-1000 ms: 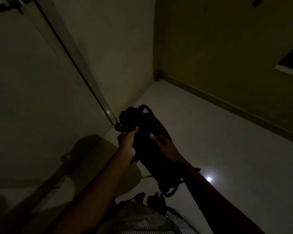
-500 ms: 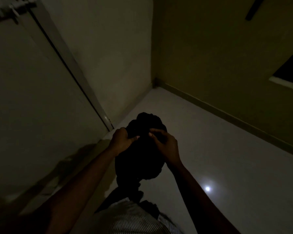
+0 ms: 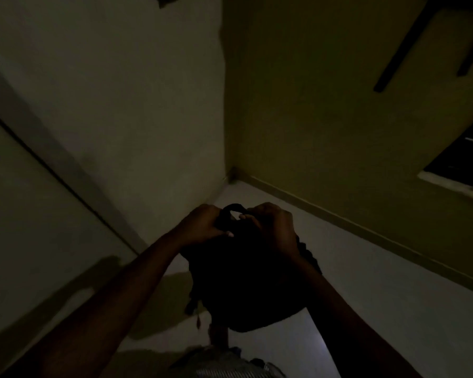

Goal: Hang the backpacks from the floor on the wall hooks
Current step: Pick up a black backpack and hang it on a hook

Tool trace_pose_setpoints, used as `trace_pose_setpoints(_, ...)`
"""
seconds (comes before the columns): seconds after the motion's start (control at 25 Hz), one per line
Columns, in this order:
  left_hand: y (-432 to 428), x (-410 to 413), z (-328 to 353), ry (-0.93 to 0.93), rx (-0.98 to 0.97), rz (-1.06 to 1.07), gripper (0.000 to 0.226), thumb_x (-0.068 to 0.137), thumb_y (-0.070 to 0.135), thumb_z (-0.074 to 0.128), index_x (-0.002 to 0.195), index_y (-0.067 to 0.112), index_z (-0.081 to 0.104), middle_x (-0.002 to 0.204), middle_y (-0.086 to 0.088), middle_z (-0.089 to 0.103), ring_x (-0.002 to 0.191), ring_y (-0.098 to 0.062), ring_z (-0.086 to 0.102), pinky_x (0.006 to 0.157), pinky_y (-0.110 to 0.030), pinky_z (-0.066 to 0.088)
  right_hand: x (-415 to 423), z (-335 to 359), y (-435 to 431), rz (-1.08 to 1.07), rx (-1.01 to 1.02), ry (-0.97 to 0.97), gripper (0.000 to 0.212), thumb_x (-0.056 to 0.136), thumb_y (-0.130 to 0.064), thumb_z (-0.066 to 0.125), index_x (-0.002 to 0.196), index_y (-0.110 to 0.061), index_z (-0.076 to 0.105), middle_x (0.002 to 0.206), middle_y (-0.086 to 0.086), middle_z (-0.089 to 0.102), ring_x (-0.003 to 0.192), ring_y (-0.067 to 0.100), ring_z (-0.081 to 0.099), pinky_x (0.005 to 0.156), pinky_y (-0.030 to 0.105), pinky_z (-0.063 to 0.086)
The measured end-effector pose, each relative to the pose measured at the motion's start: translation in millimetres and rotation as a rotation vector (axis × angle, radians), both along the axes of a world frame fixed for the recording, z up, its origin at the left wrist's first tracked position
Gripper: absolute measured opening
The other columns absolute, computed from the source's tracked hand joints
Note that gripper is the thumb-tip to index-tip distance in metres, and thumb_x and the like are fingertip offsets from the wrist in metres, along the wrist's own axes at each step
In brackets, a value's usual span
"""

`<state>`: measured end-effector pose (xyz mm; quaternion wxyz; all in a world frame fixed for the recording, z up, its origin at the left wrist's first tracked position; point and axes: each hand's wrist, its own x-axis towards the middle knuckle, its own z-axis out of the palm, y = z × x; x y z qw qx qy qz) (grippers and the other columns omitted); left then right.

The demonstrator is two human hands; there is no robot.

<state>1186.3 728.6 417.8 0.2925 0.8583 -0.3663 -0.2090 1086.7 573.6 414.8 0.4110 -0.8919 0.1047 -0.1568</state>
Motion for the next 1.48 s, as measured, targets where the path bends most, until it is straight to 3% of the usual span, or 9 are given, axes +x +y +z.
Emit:
trace_pose_setpoints(0.2, -47, 67, -4, -0.418, -0.234, 0.271, 0.032, 0.068, 0.037, 0.075, 0.094, 0.017, 0.075, 0.098, -0.008, 0.072, 0.097, -0.031, 0.061, 0.083, -0.038, 0.048, 64, -3, -43, -0.345, 0.249, 0.001, 0.017, 0.08, -0.018, 0.071, 0.073, -0.004, 0.074, 0.08, 0.013, 0.074, 0.081, 0.023, 0.069, 0.072, 0.028, 0.05)
trace_pose_setpoints(0.32, -77, 100, -4, -0.266, -0.257, 0.272, 0.031, 0.077, 0.032, 0.072, 0.1, 0.012, 0.074, 0.108, -0.009, 0.067, 0.105, -0.027, 0.056, 0.088, -0.022, 0.036, 97, 1, -60, -0.447, 0.454, -0.027, 0.021, 0.078, -0.018, 0.072, 0.06, -0.028, 0.066, 0.07, -0.007, 0.066, 0.078, 0.016, 0.066, 0.071, 0.028, 0.05)
trace_pose_setpoints(0.48, -128, 169, 20, -0.096, -0.408, 0.349, 0.03, 0.08, 0.024, 0.071, 0.103, 0.005, 0.072, 0.112, -0.012, 0.067, 0.106, -0.023, 0.059, 0.082, -0.012, 0.04, 164, 26, -86, -0.398, 0.437, -0.135, 0.011, 0.081, -0.013, 0.069, 0.071, -0.016, 0.072, 0.07, -0.006, 0.065, 0.069, 0.008, 0.063, 0.063, 0.006, 0.046)
trace_pose_setpoints(0.6, -158, 226, 48, -0.068, -0.568, 0.405, 0.025, 0.079, 0.012, 0.071, 0.102, 0.002, 0.072, 0.104, -0.017, 0.07, 0.092, -0.019, 0.061, 0.064, 0.005, 0.04, 219, 49, -117, -0.359, 0.439, -0.221, 0.012, 0.081, -0.013, 0.068, 0.087, -0.003, 0.074, 0.083, 0.01, 0.071, 0.077, 0.016, 0.066, 0.07, 0.022, 0.051)
trace_pose_setpoints(0.76, -206, 294, 93, -0.167, -0.657, 0.341, 0.021, 0.081, 0.003, 0.067, 0.1, -0.003, 0.071, 0.102, -0.017, 0.072, 0.089, -0.014, 0.061, 0.067, 0.008, 0.041, 286, 93, -176, -0.265, 0.464, -0.247, 0.02, 0.083, -0.015, 0.066, 0.095, 0.0, 0.073, 0.095, 0.016, 0.072, 0.086, 0.025, 0.069, 0.077, 0.036, 0.055)
trace_pose_setpoints(0.92, -261, 352, 139, -0.234, -0.725, 0.328, 0.021, 0.086, 0.01, 0.063, 0.101, -0.002, 0.071, 0.091, 0.001, 0.064, 0.081, -0.005, 0.06, 0.062, 0.007, 0.039, 343, 152, -235, -0.175, 0.502, -0.259, 0.017, 0.081, -0.019, 0.069, 0.092, -0.007, 0.074, 0.087, 0.007, 0.074, 0.077, 0.018, 0.07, 0.069, 0.03, 0.056)
trace_pose_setpoints(1.08, -311, 397, 191, -0.187, -0.85, 0.336, 0.02, 0.089, 0.024, 0.059, 0.096, 0.009, 0.069, 0.082, 0.007, 0.064, 0.073, 0.005, 0.057, 0.058, 0.0, 0.042, 384, 214, -277, -0.137, 0.427, -0.314, 0.008, 0.082, -0.019, 0.068, 0.082, -0.014, 0.074, 0.066, -0.008, 0.07, 0.063, 0.009, 0.067, 0.054, 0.018, 0.051)
trace_pose_setpoints(1.32, -387, 454, 303, -0.144, -1.135, 0.348, 0.026, 0.084, 0.028, 0.064, 0.101, 0.01, 0.071, 0.09, 0.001, 0.07, 0.086, -0.014, 0.066, 0.077, -0.027, 0.054, 445, 321, -333, -0.234, 0.228, -0.522, 0.02, 0.086, -0.018, 0.063, 0.093, -0.001, 0.072, 0.085, 0.013, 0.072, 0.07, 0.014, 0.067, 0.06, 0.022, 0.052)
trace_pose_setpoints(1.48, -426, 490, 387, -0.266, -1.306, 0.261, 0.023, 0.083, 0.021, 0.066, 0.101, 0.007, 0.072, 0.095, -0.005, 0.073, 0.086, -0.013, 0.065, 0.079, -0.026, 0.053, 486, 398, -368, -0.376, -0.037, -0.714, 0.027, 0.084, -0.025, 0.065, 0.101, -0.006, 0.072, 0.099, 0.011, 0.073, 0.085, 0.012, 0.065, 0.065, 0.015, 0.049)
